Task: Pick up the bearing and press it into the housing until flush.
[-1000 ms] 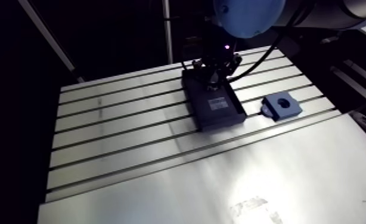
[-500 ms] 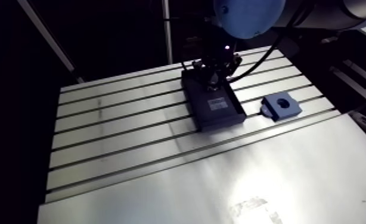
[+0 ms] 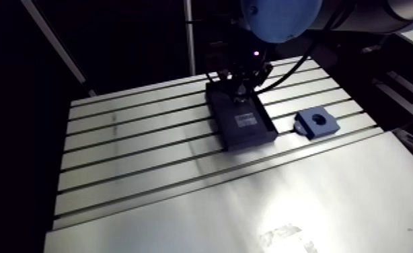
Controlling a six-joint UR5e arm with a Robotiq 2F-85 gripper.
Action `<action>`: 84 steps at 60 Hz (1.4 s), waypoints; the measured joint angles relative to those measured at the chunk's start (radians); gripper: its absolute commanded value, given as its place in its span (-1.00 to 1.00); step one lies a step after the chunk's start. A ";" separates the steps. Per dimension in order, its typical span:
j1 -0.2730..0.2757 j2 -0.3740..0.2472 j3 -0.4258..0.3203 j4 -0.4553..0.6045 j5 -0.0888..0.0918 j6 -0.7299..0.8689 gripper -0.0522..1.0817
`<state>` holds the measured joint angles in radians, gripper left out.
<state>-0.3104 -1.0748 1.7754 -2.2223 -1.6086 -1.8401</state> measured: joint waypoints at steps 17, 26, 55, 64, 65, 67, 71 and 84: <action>0.003 -0.055 -0.004 0.037 0.001 -0.029 0.18; -0.002 -0.088 -0.007 0.065 0.001 -0.058 0.19; -0.087 -0.184 0.026 0.129 -0.003 -0.230 0.19; -0.112 -0.199 0.039 0.139 -0.004 -0.263 0.19; -0.115 -0.200 0.040 0.140 -0.004 -0.266 0.19; -0.120 -0.203 0.043 0.141 -0.005 -0.272 0.19; -0.130 -0.208 0.048 0.142 -0.005 -0.283 0.19; -0.164 -0.221 0.066 0.140 -0.007 -0.320 0.19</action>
<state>-0.4747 -1.2955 1.8410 -2.0826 -1.6158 -2.1606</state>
